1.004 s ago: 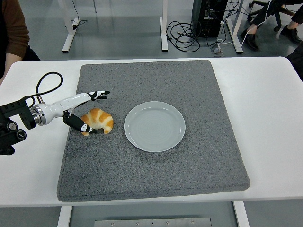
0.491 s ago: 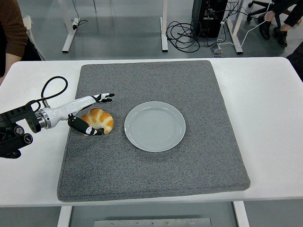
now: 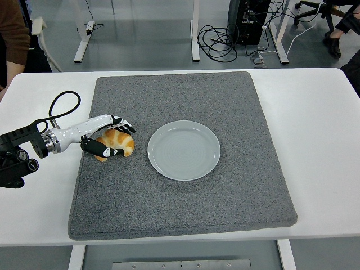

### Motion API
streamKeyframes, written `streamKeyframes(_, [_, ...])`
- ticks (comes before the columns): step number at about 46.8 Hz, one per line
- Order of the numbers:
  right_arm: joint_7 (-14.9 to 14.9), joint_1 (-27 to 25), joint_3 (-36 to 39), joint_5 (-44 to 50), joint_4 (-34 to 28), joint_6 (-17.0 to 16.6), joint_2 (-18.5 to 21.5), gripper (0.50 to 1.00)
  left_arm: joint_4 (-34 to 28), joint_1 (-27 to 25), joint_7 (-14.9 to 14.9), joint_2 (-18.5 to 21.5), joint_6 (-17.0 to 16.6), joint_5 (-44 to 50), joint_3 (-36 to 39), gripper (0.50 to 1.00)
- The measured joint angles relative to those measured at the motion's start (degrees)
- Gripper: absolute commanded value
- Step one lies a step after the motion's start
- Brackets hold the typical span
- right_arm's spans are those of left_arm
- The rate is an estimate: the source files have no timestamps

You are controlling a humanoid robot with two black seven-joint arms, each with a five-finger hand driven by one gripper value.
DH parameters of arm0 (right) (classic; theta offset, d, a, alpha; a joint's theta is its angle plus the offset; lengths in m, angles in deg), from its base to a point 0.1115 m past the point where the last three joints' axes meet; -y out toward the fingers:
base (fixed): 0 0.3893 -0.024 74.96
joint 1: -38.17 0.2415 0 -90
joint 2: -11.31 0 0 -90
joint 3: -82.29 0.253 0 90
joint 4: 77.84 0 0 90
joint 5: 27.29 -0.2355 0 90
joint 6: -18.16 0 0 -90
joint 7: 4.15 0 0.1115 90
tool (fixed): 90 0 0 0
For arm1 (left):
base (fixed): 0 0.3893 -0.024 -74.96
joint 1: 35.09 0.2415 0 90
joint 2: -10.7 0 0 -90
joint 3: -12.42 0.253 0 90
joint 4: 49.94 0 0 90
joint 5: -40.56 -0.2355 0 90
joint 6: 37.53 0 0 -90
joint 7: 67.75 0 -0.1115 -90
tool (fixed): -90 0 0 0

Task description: Place the bread on the plate

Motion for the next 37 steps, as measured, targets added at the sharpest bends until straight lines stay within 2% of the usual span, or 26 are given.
streamKeyframes(19, [0.0,0.0,0.0,0.0,0.0,-0.1,0.0,1.000,1.2,-0.9,-0.4,0.2,0.3,0.0,0.0,0.500])
streamKeyframes(27, [0.0,0.1,0.0,0.0,0.0,-0.1,0.0,1.000,1.5,-1.6,-1.5,0.3,2.4,0.0,0.0,0.500])
streamKeyframes(33, [0.0,0.1,0.0,0.0,0.0,-0.1,0.0,1.000,1.4,-2.3,-1.5,0.5,5.7,0.8,0.0,0.500])
streamKeyframes(37, [0.0,0.1,0.0,0.0,0.0,-0.1,0.0,1.000,1.4,-2.6,-1.5,0.6,6.2,0.9,-0.3,0.500])
